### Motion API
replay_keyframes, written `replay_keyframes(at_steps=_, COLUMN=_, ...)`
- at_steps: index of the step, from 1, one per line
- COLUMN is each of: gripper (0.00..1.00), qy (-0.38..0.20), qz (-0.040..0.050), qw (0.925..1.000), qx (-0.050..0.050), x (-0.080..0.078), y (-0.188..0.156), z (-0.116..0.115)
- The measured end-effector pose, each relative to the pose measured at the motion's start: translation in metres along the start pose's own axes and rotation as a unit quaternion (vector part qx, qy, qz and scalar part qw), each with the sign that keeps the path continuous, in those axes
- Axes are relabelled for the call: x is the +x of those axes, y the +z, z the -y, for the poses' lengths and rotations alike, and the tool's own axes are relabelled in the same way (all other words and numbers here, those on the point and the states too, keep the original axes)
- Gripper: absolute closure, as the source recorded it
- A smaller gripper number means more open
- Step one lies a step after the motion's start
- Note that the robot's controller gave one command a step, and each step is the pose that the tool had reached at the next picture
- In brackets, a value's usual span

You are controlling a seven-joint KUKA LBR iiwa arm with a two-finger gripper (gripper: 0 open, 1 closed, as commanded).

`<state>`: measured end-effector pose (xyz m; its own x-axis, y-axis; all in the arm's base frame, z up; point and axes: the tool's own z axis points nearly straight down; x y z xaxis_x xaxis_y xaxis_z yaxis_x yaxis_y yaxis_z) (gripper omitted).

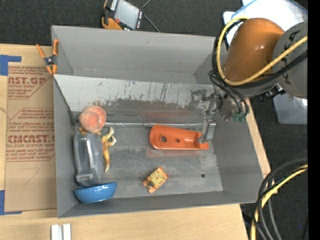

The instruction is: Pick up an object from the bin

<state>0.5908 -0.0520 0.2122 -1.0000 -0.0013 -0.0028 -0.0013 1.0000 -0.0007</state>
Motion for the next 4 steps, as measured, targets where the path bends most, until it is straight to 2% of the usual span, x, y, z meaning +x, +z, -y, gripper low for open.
replay_keyframes(at_steps=1, gripper=0.0, qy=0.0, qz=0.0, qw=1.0, qx=0.0, x=0.0, y=0.0, z=0.0)
replay_keyframes(at_steps=2, gripper=0.0, qy=-0.009, qz=-0.0008, qw=1.0, qx=0.0, x=0.019, y=0.045, z=0.037)
replay_keyframes(at_steps=3, gripper=0.0, qy=-0.004, qz=0.0092, qw=0.9999, qx=-0.001, x=-0.006, y=-0.016, z=0.004)
replay_keyframes(at_steps=4, gripper=0.0, qy=-0.055, qz=0.0025, qw=0.9985, qx=0.0, x=0.012, y=0.086, z=0.023)
